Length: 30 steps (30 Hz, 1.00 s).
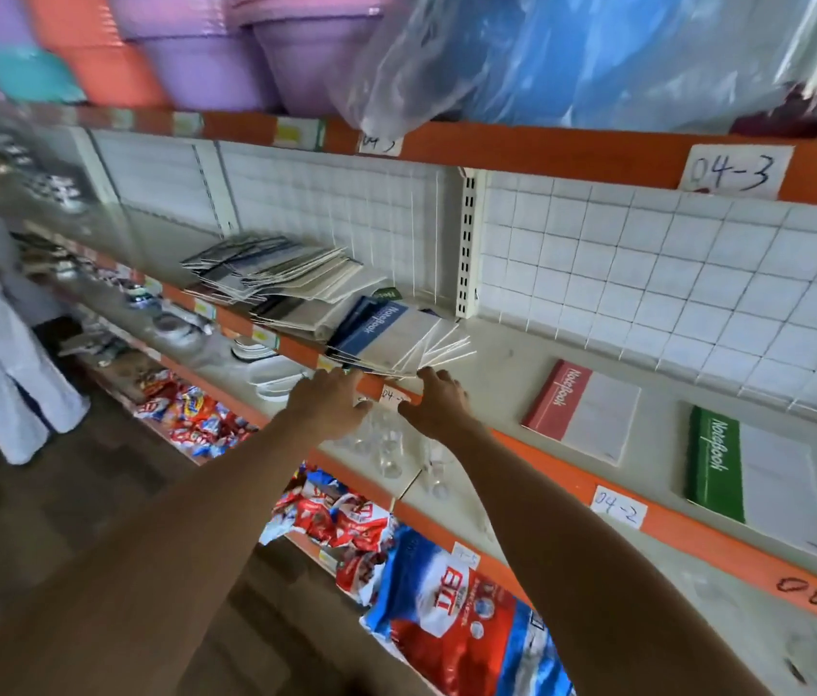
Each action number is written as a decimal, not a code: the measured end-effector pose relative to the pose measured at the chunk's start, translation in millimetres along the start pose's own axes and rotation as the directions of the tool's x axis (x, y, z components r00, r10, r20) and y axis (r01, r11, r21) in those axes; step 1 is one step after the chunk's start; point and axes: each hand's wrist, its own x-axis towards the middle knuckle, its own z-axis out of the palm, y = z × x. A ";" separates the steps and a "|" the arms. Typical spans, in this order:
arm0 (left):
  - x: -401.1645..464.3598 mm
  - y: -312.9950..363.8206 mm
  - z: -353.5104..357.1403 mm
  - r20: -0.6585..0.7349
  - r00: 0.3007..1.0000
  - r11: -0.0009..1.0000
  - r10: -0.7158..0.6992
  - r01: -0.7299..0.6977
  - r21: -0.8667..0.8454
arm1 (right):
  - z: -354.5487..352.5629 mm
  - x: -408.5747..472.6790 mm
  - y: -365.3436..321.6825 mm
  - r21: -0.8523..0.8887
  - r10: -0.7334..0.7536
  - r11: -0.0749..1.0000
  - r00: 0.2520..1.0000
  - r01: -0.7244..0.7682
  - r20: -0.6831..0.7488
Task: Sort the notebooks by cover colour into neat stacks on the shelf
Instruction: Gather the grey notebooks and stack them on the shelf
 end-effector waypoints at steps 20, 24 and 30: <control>185.6 -101.3 2.9 0.046 0.990 0.990 0.133 -0.135 0.046 | 54.2 187.8 -31.0 0.087 0.427 0.904 0.897 -0.419 -0.116; 212.3 -104.1 8.0 0.065 0.983 0.985 0.171 -0.173 0.021 | 54.9 207.2 -17.4 0.159 0.527 0.844 0.847 -0.512 -0.067; 245.8 -104.5 16.8 0.092 0.950 0.954 0.298 -0.295 -0.049 | 40.1 220.1 -5.5 0.418 0.661 0.695 0.748 -0.585 -0.052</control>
